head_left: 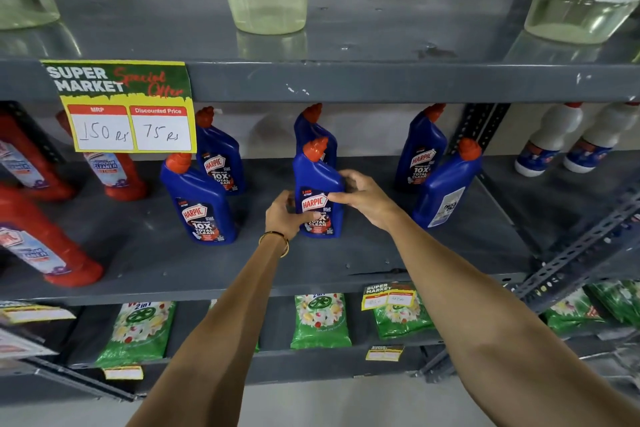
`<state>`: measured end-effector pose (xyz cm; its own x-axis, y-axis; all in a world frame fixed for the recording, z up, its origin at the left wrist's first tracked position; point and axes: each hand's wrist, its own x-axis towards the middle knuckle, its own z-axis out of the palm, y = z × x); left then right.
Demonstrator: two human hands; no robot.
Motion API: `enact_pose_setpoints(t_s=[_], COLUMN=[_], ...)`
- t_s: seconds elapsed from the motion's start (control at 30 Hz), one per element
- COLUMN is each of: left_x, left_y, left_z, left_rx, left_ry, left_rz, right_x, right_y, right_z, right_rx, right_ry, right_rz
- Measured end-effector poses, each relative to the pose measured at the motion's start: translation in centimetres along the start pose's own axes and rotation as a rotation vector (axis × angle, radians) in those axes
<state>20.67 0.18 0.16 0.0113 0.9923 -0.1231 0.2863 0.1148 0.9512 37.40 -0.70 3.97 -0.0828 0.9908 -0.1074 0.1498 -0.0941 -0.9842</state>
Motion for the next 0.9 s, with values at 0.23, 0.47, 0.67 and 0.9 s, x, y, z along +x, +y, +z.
enact_pose_setpoints(t_s=[0.23,0.47,0.67,0.9], left_x=[0.0,-1.6,-4.1,-6.2], left_y=[-0.2,-1.0,-1.7,-0.5], left_z=[0.0,0.6,2.7,7.8], left_rx=[0.059,0.049,0.034,0.144], left_ry=[-0.011,0.064,0.152,-0.023], left_rz=[-0.014,-0.083,-0.178,-0.084], right_x=[-0.2,-1.3,-3.4,-7.4], right_y=[0.4,0.9,2.8,4.8], right_z=[0.0,0.3,-0.7,-4.8], right_rx=[-0.044,-0.062,-0.094,0.021], right_ry=[0.015,0.116,0.396,0.648], right_rz=[0.017,0.037,0.104,0.143])
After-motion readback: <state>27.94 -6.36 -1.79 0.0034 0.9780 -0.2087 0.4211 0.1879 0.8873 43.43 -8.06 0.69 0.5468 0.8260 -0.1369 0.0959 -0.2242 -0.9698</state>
